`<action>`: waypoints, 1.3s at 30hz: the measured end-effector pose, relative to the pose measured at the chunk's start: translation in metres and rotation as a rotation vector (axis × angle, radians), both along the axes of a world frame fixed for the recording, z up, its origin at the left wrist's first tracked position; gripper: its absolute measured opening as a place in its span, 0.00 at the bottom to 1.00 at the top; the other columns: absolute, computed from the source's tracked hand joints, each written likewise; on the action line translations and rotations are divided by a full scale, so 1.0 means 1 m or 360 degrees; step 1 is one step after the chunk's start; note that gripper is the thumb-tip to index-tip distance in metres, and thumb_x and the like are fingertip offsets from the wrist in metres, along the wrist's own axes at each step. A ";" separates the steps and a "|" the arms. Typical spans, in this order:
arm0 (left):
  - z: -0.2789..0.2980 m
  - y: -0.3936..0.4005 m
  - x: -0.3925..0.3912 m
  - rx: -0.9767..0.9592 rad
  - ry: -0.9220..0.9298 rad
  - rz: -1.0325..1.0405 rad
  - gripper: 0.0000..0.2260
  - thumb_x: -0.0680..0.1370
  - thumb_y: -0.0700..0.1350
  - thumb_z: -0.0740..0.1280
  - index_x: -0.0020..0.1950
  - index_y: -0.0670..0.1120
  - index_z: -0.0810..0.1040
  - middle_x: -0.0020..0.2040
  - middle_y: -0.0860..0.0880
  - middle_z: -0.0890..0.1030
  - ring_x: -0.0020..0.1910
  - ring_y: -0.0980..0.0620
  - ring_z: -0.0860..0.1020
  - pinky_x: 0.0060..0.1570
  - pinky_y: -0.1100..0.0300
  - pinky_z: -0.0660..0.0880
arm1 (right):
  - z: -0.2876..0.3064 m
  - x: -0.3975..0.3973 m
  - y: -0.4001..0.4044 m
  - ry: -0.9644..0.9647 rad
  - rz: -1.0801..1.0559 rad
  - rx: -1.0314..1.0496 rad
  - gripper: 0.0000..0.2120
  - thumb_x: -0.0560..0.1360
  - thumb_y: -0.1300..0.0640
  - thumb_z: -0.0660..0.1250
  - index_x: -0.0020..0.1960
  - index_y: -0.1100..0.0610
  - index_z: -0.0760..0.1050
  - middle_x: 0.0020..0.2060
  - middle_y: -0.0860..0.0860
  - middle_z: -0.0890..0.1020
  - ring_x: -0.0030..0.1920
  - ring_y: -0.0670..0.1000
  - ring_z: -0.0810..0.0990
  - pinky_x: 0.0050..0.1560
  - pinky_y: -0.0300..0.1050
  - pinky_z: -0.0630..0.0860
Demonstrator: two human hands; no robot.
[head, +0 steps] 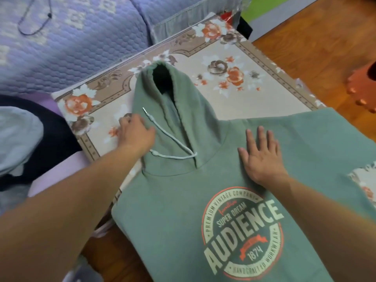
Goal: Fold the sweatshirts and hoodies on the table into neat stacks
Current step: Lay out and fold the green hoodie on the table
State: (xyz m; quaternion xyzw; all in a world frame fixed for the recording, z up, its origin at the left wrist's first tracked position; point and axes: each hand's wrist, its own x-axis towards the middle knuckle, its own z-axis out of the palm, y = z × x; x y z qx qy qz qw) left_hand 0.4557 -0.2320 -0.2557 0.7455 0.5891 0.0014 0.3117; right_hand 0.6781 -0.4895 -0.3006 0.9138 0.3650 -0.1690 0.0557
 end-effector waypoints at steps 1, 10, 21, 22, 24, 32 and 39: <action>0.003 0.015 0.006 0.0015 -0.0064 0.0133 0.19 0.79 0.52 0.66 0.68 0.47 0.71 0.70 0.40 0.66 0.67 0.36 0.71 0.71 0.47 0.66 | -0.004 -0.002 -0.001 -0.0038 -0.0012 0.0049 0.33 0.81 0.36 0.40 0.83 0.47 0.43 0.82 0.55 0.44 0.81 0.61 0.40 0.79 0.59 0.40; -0.043 0.137 0.060 -0.0350 -0.0768 0.0724 0.47 0.66 0.78 0.56 0.75 0.48 0.71 0.69 0.43 0.78 0.63 0.39 0.78 0.67 0.40 0.73 | -0.016 -0.006 -0.004 -0.0251 -0.0027 0.0202 0.33 0.80 0.37 0.43 0.82 0.47 0.51 0.82 0.55 0.51 0.81 0.59 0.46 0.79 0.57 0.46; 0.013 0.042 0.062 0.0476 -0.0433 0.0222 0.27 0.76 0.65 0.65 0.64 0.47 0.67 0.64 0.45 0.72 0.60 0.42 0.75 0.58 0.48 0.73 | -0.014 -0.005 -0.004 -0.0222 -0.0044 0.0174 0.34 0.79 0.36 0.40 0.82 0.47 0.50 0.82 0.54 0.50 0.81 0.58 0.45 0.79 0.57 0.45; 0.013 0.045 0.071 0.0297 -0.0362 0.0239 0.31 0.75 0.66 0.66 0.67 0.47 0.64 0.67 0.43 0.71 0.63 0.40 0.75 0.60 0.46 0.73 | -0.013 -0.005 -0.002 -0.0207 -0.0049 0.0159 0.35 0.78 0.35 0.39 0.82 0.47 0.49 0.82 0.54 0.49 0.81 0.58 0.45 0.79 0.57 0.44; 0.016 0.052 0.085 0.0115 -0.0219 0.0242 0.36 0.76 0.61 0.68 0.75 0.45 0.57 0.71 0.40 0.70 0.67 0.37 0.74 0.62 0.46 0.71 | -0.011 -0.006 0.000 -0.0165 -0.0058 0.0104 0.34 0.79 0.36 0.39 0.83 0.47 0.48 0.82 0.54 0.48 0.81 0.58 0.43 0.79 0.57 0.43; 0.043 0.017 0.032 0.0359 -0.0448 0.0142 0.17 0.74 0.36 0.62 0.61 0.50 0.67 0.60 0.46 0.74 0.55 0.40 0.74 0.50 0.47 0.72 | 0.066 -0.035 0.082 0.0048 -0.0203 0.0711 0.30 0.76 0.47 0.64 0.73 0.63 0.67 0.70 0.64 0.70 0.70 0.63 0.66 0.72 0.55 0.62; 0.091 -0.011 -0.008 0.0551 -0.0750 -0.0007 0.14 0.73 0.35 0.63 0.54 0.49 0.69 0.51 0.50 0.73 0.48 0.47 0.70 0.43 0.54 0.63 | 0.112 -0.076 0.212 0.0141 0.0087 0.0888 0.41 0.74 0.54 0.68 0.80 0.55 0.52 0.74 0.60 0.62 0.71 0.65 0.63 0.67 0.60 0.67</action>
